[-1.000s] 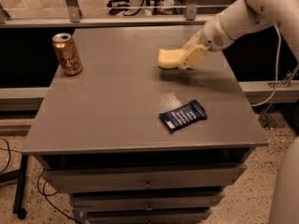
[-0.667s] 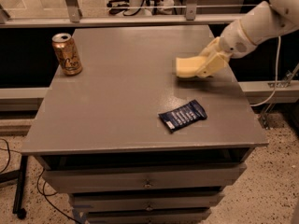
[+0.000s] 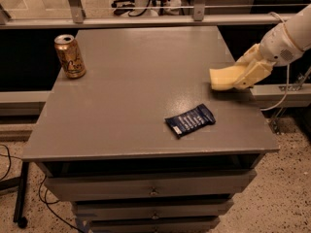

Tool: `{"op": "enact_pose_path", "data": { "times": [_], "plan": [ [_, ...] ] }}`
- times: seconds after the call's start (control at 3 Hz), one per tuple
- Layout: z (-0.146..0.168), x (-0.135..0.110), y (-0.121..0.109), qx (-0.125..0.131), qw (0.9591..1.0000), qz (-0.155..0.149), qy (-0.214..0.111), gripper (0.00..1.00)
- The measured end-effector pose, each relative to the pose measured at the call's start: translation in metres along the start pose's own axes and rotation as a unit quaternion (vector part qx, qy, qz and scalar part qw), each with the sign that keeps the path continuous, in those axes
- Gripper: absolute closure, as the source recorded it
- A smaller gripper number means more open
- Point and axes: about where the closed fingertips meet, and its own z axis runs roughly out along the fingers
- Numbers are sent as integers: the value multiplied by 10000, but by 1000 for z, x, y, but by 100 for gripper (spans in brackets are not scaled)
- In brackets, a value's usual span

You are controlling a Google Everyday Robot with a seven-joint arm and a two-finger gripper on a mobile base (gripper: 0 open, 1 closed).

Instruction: Move sponge near rxbar blueberry

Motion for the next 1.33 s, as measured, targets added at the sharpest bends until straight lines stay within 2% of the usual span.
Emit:
{"op": "enact_pose_path", "data": {
  "times": [0.33, 1.0, 1.33],
  "plan": [
    [-7, 8, 20, -227, 9997, -87, 11, 59],
    [1, 1, 58, -635, 9975, -277, -108, 12],
    [4, 0, 65, -683, 9971, -331, -102, 0]
  ]
}}
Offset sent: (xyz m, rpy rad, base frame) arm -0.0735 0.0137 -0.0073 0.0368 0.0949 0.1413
